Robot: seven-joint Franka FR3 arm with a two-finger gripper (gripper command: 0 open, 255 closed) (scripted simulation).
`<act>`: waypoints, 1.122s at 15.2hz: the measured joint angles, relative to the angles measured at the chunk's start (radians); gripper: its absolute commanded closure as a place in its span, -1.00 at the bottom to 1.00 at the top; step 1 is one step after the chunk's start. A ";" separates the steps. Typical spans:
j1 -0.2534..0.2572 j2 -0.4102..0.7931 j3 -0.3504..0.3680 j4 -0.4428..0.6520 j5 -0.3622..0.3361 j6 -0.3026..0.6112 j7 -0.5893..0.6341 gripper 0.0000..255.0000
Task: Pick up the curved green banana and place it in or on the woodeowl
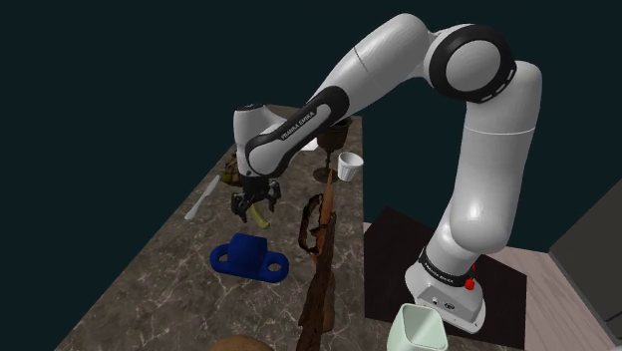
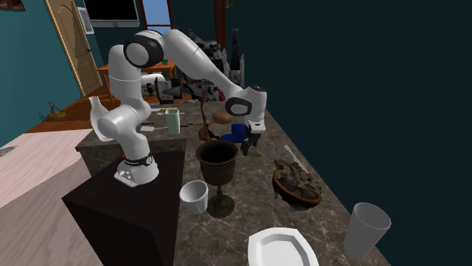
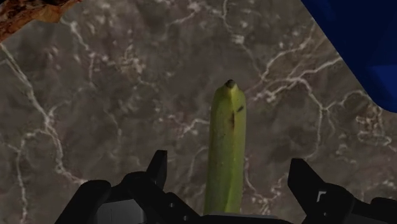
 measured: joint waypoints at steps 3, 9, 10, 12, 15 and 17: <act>0.003 0.015 -0.001 -0.004 -0.005 0.018 0.004 -1.00; 0.003 0.018 -0.002 -0.003 -0.006 0.021 0.004 1.00; 0.003 0.018 -0.002 -0.003 -0.006 0.021 0.004 1.00; 0.003 0.018 -0.002 -0.003 -0.006 0.021 0.004 1.00; 0.003 0.018 -0.002 -0.003 -0.006 0.021 0.004 1.00; 0.003 0.018 -0.002 -0.003 -0.006 0.021 0.004 1.00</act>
